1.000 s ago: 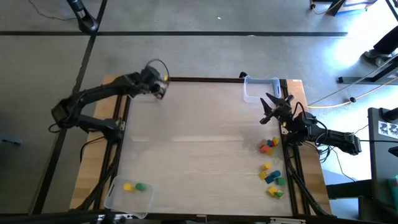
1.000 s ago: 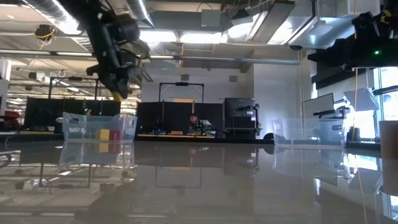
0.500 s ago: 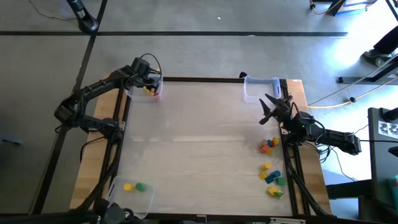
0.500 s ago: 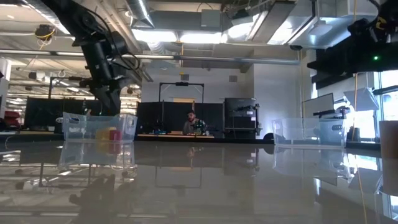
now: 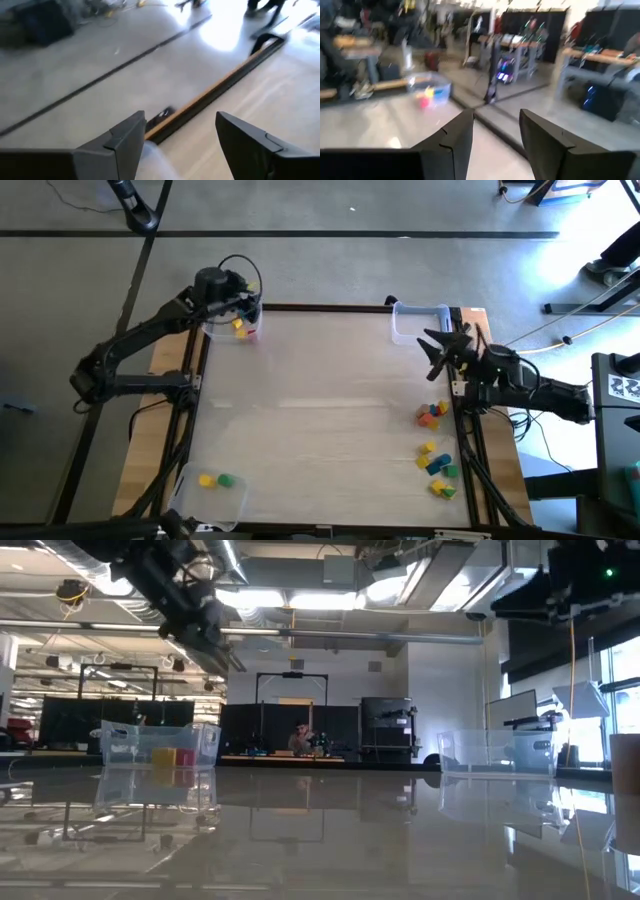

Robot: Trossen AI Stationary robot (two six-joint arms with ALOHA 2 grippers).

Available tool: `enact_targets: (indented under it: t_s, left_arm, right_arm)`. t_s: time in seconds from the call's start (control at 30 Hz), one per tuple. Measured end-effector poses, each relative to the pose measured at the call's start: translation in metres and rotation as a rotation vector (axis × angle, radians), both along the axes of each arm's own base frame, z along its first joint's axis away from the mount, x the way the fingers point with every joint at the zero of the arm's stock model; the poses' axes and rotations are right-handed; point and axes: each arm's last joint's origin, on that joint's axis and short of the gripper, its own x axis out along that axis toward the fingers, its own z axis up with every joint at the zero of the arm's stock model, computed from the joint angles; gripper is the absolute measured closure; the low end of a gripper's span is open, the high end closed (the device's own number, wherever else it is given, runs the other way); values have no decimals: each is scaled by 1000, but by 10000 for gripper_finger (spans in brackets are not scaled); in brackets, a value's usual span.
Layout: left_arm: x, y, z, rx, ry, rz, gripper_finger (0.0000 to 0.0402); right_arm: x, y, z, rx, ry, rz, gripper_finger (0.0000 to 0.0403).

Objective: Sort blocks by size
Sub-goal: Put the right brown cylinder block into the bottom transparent bin

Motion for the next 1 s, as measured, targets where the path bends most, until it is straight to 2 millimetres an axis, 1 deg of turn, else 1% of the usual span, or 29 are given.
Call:
enact_targets:
  t_s: [0.13,0.23,0.33,0.43,0.5,0.6,0.67,0.77,0.83,1.0]
  left_arm:
    - [10,-10,1,4,-15,-71,173]
    - [16,-18,1,7,-13,-116,174]
    - [22,-24,1,9,-11,-153,176]
    - [25,-29,1,17,-2,-186,176]
    - [28,-31,1,26,9,-209,176]
    - [30,-35,1,26,16,-229,176]
    - [32,-38,0,24,19,-243,176]
    - [34,-43,-1,25,49,-280,176]
    - [36,-48,-3,23,78,-309,176]
    - [41,-57,-3,30,83,-361,176]
  right_arm:
    - [17,-2,28,80,117,34,242]
    - [29,-3,52,194,225,53,242]
    - [39,-4,69,369,348,35,242]
    - [50,-4,74,610,491,-4,242]
    - [59,-3,71,779,560,-26,242]
    - [75,2,57,1001,653,-17,242]
    - [82,7,44,1109,742,-56,242]
    - [82,16,25,1176,909,-202,242]
    - [80,23,15,1187,981,-282,242]
    - [78,41,-2,1213,989,-351,242]
